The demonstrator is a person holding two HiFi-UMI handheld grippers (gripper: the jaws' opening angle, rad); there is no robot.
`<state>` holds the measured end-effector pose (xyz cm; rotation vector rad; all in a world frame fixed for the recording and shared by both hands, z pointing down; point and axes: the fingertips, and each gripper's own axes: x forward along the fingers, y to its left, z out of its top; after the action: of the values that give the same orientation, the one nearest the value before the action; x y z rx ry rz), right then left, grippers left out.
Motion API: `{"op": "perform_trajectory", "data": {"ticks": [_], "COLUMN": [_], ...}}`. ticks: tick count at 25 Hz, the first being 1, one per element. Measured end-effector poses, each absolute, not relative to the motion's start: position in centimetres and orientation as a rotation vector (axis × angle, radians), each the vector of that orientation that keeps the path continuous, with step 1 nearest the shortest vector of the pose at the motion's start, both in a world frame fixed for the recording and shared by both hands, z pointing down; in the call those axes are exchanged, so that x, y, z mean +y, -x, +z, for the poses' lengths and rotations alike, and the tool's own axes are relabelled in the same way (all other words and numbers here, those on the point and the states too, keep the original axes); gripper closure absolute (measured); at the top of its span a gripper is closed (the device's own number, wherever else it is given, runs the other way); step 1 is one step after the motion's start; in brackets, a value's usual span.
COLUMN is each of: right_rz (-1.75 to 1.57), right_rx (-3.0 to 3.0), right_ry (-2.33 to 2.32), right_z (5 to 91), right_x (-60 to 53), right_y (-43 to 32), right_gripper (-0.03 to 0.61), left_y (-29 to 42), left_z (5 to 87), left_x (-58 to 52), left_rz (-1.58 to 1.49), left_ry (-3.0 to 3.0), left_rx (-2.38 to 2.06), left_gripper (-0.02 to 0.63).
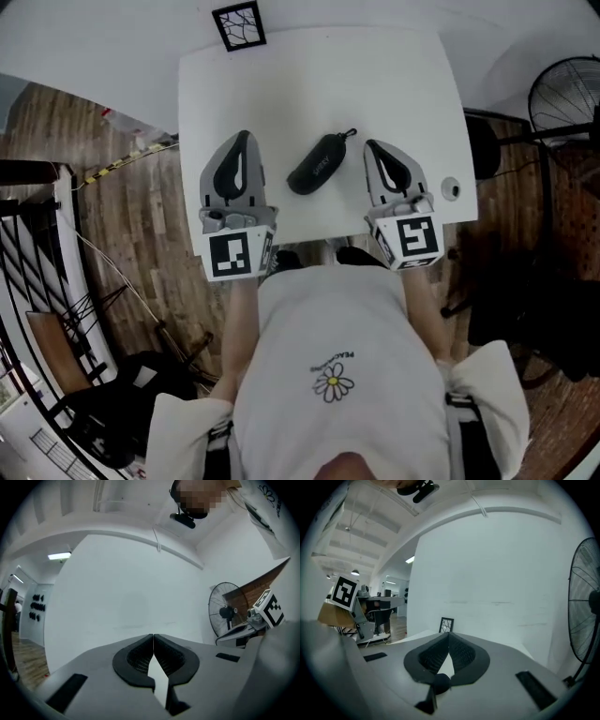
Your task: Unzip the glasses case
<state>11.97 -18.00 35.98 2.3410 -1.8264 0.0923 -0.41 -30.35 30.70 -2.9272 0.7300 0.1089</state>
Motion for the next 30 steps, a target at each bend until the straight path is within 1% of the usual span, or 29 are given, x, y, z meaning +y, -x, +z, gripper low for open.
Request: {"op": "perform_trajectory", "data": {"ticks": [6,7,9,12,15,18,22,23,27,28,30], "right_rz": [0.116,0.125,0.147,0.181,0.228,0.266,0.316,0.327,0.365,0.369,0.371], "right_rx": [-1.675,-1.651,-1.609,-1.556,-1.515,-1.497,-1.479,-1.478,-1.476,-1.476,-1.475], "right_ry": [-2.444,-2.458,-2.477,-2.496,-2.505,-2.493,-2.471,-2.469,-2.453,-2.451,-2.449], "right_z": [36.2,36.3,36.7,37.5,38.3,39.2,40.6,40.8,41.7,41.8,41.9], "right_x": [-16.9,-16.6,-16.0,-14.9,-13.9,-13.2,-12.5,-12.4,-12.1,-12.1,-12.0], "right_y": [-12.7,-12.8,-12.9,-12.9,-12.5,-11.9,-11.2,-11.1,-10.7,-10.6,-10.4], "right_gripper": [0.575,0.575,0.575,0.575,0.575,0.575,0.575,0.575,0.575,0.575,0.575], "left_y": [-3.4,-4.1,-5.6,-6.8,-6.1,-4.1,-1.3,-1.0,-0.6,-0.6,-0.3], "left_z": [33.1,33.7,35.3,38.6,43.0,48.0,51.1,51.6,53.6,54.2,55.1], "left_x": [-30.8,-30.5,-29.7,-28.7,-27.7,-26.2,-24.4,-24.2,-23.1,-22.7,-21.7], "left_rz": [-0.041,-0.071,-0.161,-0.326,-0.568,-0.860,-0.959,-0.985,-1.075,-1.104,-1.152], "left_ry": [3.036,3.048,3.056,3.119,3.230,3.158,3.056,3.046,2.956,2.924,2.868], "left_rx": [0.467,0.393,0.217,-0.030,-0.276,-0.493,-0.695,-0.726,-0.765,-0.781,-0.817], "left_gripper": [0.597,0.587,0.514,0.491,0.488,0.480,0.474,0.460,0.360,0.345,0.339]}}
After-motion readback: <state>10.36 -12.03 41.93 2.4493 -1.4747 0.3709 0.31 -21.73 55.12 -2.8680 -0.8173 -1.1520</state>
